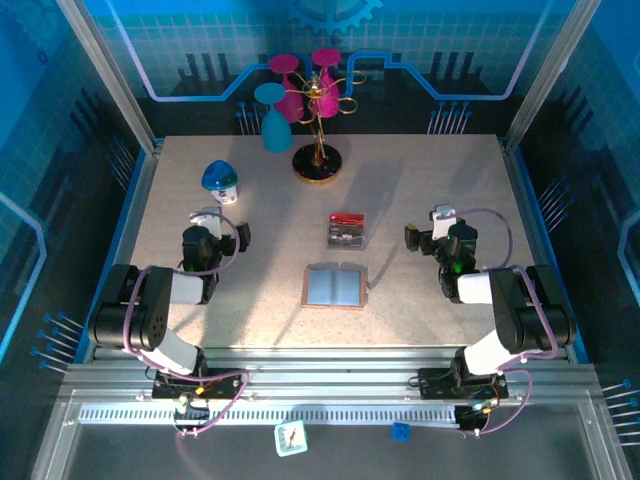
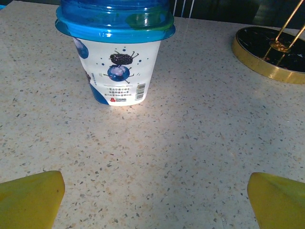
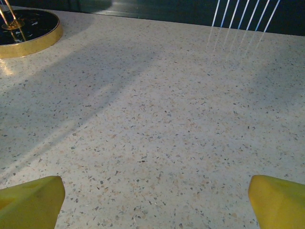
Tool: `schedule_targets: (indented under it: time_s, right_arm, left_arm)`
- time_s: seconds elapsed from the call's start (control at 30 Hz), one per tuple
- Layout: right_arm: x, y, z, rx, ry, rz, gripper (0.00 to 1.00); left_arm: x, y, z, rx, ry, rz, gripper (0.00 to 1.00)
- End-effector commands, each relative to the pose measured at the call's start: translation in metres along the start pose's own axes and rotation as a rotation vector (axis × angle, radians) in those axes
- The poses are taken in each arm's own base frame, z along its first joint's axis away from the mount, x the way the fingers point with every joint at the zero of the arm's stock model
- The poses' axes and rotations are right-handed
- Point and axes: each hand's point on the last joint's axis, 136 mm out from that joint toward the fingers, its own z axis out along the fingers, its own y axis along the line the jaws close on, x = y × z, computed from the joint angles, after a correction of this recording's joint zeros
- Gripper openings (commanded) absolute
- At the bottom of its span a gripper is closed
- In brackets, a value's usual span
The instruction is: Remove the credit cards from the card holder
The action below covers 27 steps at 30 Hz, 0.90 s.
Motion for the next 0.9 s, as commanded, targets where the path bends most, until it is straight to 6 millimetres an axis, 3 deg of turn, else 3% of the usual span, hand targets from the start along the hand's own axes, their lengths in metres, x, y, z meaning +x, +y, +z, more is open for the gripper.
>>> schedule_targets:
  time_s: [0.0,0.87]
  right_arm:
    - [-0.0117,0.0022,0.0029,-0.008,-0.036,-0.013,1.0]
    - [-0.0114,0.003,0.0027,-0.019,-0.037,-0.011,1.0]
  left_arm:
    - [-0.0131,0.0,0.0019,-0.007,-0.044,0.021,0.99]
    - [-0.0128,-0.0001,0.002,-0.006,-0.043,0.021,0.99]
